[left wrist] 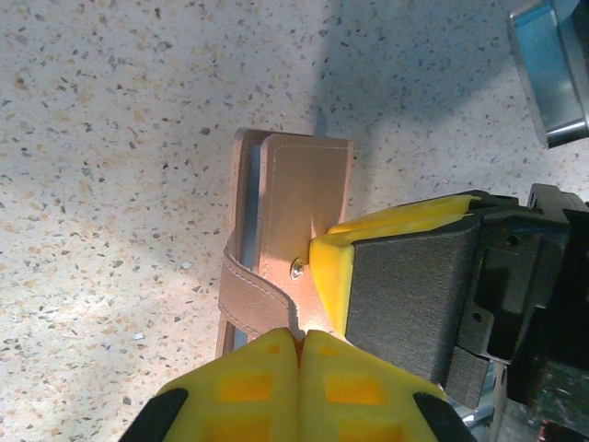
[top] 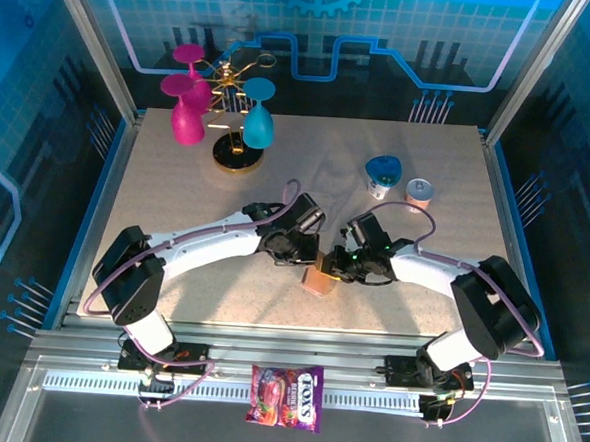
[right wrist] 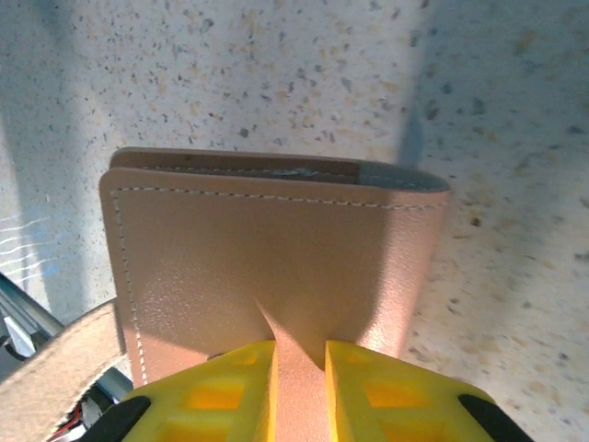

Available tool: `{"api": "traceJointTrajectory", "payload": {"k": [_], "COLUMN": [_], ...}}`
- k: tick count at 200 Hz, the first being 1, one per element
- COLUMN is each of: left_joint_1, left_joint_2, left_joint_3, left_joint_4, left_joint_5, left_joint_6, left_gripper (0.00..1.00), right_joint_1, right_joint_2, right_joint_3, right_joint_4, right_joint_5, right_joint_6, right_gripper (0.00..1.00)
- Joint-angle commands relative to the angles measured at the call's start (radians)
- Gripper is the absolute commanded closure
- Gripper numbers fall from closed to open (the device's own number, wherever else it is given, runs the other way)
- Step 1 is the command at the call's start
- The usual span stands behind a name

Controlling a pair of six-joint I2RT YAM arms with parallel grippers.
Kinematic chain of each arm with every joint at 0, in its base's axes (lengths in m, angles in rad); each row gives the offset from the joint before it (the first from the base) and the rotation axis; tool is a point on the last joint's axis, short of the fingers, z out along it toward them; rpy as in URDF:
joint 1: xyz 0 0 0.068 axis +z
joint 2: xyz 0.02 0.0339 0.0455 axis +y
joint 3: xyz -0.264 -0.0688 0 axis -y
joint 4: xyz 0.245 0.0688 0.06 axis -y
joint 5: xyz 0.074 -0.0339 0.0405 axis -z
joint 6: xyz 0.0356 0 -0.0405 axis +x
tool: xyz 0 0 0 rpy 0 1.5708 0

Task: Take the credit cards out of the card holder

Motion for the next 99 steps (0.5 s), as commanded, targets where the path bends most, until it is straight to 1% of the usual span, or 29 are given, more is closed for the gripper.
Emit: {"api": "traceJointTrajectory", "payload": {"k": [1, 39, 99], "left_joint_1": [0.0, -0.003, -0.004], "left_joint_2": [-0.054, -0.074, -0.058], "left_joint_3": [0.036, 0.048, 0.088], "left_joint_4": [-0.007, -0.011, -0.031], "left_joint_5": [0.021, 0.011, 0.007], "left_joint_6": [0.027, 0.037, 0.056], "left_gripper": [0.99, 1.0, 1.0], "right_joint_1": [0.001, -0.027, -0.092], "right_joint_2": [-0.052, -0.117, -0.184], "right_joint_3": [0.024, 0.038, 0.047], "right_joint_4": [-0.11, -0.189, -0.244], "right_joint_5": [0.079, 0.131, 0.152], "right_joint_6": [-0.043, -0.086, -0.127], "right_gripper": [0.77, 0.76, 0.74]}}
